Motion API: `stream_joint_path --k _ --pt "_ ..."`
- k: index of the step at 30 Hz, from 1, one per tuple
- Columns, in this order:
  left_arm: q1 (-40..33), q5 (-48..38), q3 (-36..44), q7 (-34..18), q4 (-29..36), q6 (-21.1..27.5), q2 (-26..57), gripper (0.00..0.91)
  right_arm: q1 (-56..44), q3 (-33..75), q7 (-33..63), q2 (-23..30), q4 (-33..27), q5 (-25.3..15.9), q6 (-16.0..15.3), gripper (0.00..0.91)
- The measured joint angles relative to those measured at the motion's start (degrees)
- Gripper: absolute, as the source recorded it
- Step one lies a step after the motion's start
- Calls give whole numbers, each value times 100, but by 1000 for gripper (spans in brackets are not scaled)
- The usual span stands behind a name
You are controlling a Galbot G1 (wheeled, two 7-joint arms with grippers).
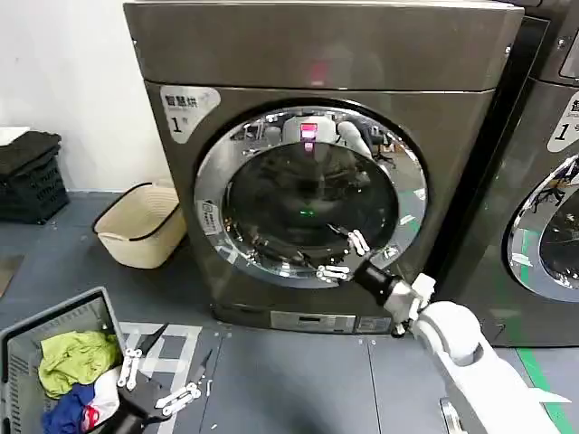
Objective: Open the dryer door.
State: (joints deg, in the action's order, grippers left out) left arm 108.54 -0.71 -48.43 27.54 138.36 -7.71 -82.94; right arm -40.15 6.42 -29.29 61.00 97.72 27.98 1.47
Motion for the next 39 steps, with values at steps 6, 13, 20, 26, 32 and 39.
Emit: stream_joint_path --k 6,13,20,26,32,39 --pt "6 0 -48 13 20 -16 -28 907 436 -326 -39 122 -274 9 -5 907" --pt "16 -3 -81 19 43 -20 -63 907 815 -652 -87 249 -515 16 -12 907" --pt "20 6 -84 31 56 -23 -101 907 1106 -945 -87 381 -722 16 -11 907" --pt "34 14 -92 35 70 -43 -130 907 1352 -1193 -83 498 -916 18 -12 907" --pt "31 12 -119 37 96 -47 -148 907 1566 -1404 -83 659 -1121 10 -8 907" --pt "37 11 -151 37 108 -54 -172 907 1763 -1535 -90 900 -1399 -18 5 907"
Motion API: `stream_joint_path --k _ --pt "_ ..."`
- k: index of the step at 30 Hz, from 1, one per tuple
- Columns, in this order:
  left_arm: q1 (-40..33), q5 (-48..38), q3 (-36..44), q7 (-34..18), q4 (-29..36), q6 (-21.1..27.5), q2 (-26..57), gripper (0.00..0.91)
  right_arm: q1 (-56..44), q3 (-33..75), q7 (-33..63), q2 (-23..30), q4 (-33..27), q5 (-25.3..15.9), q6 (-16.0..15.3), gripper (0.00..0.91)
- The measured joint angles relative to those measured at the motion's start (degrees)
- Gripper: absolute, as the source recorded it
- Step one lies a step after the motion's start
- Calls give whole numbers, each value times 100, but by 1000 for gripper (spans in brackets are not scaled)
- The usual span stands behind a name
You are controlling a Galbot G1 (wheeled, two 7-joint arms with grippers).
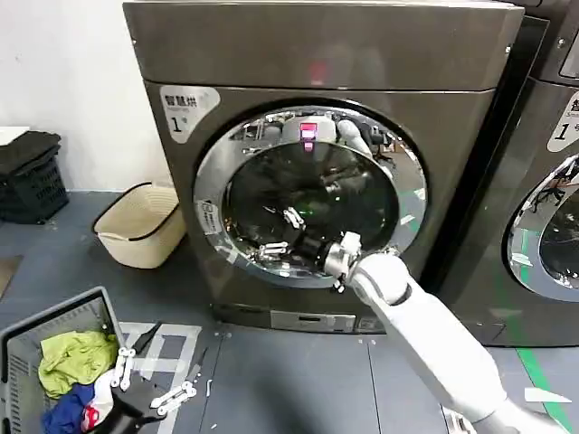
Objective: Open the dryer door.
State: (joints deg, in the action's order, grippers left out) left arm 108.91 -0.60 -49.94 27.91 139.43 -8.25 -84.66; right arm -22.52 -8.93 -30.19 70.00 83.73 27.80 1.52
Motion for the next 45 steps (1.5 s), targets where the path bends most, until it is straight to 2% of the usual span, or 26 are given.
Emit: stream_joint_path --k 30,45 --pt "80 -21 -100 2 67 -17 -26 907 518 -205 -305 915 -1100 -268 180 907" --pt "62 -46 -154 2 14 -16 -20 907 480 -352 -1129 731 -929 -19 569 907"
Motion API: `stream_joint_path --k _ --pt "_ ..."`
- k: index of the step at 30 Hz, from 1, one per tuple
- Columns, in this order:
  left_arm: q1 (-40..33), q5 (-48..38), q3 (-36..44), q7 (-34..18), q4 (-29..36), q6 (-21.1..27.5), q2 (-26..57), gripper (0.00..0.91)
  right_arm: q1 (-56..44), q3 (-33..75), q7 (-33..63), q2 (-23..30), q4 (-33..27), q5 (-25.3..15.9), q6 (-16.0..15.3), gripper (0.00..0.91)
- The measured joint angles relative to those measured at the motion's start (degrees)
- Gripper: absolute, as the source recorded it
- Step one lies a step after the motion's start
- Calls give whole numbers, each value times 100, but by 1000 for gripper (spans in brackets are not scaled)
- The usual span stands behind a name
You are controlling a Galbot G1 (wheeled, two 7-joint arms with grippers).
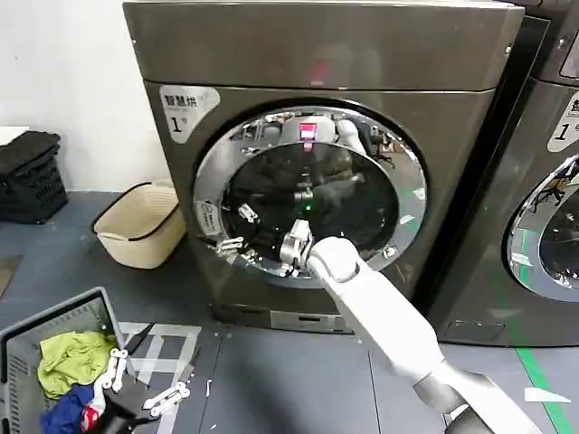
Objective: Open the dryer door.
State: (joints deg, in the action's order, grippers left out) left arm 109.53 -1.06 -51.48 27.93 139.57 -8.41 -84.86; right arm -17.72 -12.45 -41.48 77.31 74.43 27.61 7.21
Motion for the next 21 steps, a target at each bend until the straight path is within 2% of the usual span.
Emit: stream_joint_path --k 10,21 --pt "-57 -195 -177 0 3 51 22 907 -213 -58 -485 -379 453 263 148 907" --pt "-311 -1157 -745 23 -25 338 153 907 -438 16 -1391 -800 897 590 404 907"
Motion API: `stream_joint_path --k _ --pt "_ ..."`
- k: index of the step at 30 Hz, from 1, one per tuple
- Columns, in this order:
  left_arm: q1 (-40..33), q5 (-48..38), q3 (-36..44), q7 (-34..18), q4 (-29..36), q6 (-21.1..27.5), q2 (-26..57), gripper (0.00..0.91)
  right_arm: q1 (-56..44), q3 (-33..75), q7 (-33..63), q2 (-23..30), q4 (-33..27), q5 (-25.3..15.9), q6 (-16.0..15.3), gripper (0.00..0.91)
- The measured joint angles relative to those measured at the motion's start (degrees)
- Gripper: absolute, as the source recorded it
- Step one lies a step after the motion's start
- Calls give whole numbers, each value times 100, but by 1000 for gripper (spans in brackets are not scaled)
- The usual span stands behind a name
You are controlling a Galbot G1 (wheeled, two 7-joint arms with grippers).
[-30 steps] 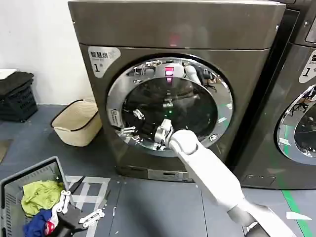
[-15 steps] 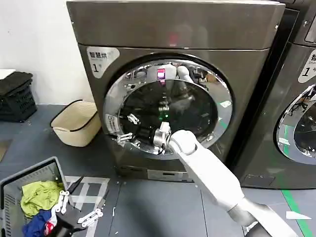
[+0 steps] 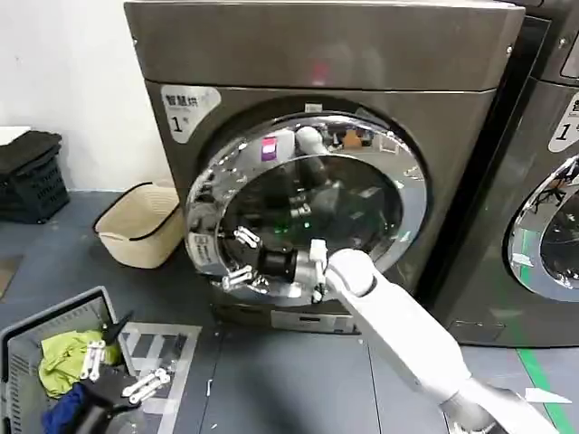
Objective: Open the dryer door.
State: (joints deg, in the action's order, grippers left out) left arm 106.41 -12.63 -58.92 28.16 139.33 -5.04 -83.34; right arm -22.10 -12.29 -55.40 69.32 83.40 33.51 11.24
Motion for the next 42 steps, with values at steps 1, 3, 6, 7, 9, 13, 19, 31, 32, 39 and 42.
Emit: stream_joint_path --k 1,3,6,7,9,13,19,31,32,39,42 --pt "-24 -81 -72 1 -21 19 25 907 -9 15 -78 -20 16 33 5 907" --pt "-61 -162 -201 8 -52 27 56 907 -37 45 -276 -77 79 114 8 907" --pt "-101 -233 -356 24 -105 29 121 907 -89 66 -465 -156 186 209 32 907" --pt "-120 -278 -417 29 -123 37 161 907 -111 77 -526 -188 228 223 34 907" --pt "-159 -353 -524 38 -153 47 232 907 -144 103 -662 -240 292 277 67 907" --pt "-253 -435 -679 89 -232 33 357 907 -202 151 -942 -361 446 372 70 907" --pt "-447 -581 -779 147 -394 33 567 907 -320 252 -1372 -563 677 495 108 907" --pt "-1105 -1101 -732 290 -972 62 1230 907 -658 508 -2106 -1029 1242 561 153 907" --pt "-1173 -1149 -706 310 -1027 80 1304 907 -701 549 -2186 -1079 1298 563 165 907" --pt "-1608 -1316 -469 442 -1317 160 1873 907 -930 806 -2430 -1292 1430 538 236 907" --pt "-1786 -1314 -336 490 -1421 188 2114 907 -1061 990 -2505 -1381 1451 519 231 907"
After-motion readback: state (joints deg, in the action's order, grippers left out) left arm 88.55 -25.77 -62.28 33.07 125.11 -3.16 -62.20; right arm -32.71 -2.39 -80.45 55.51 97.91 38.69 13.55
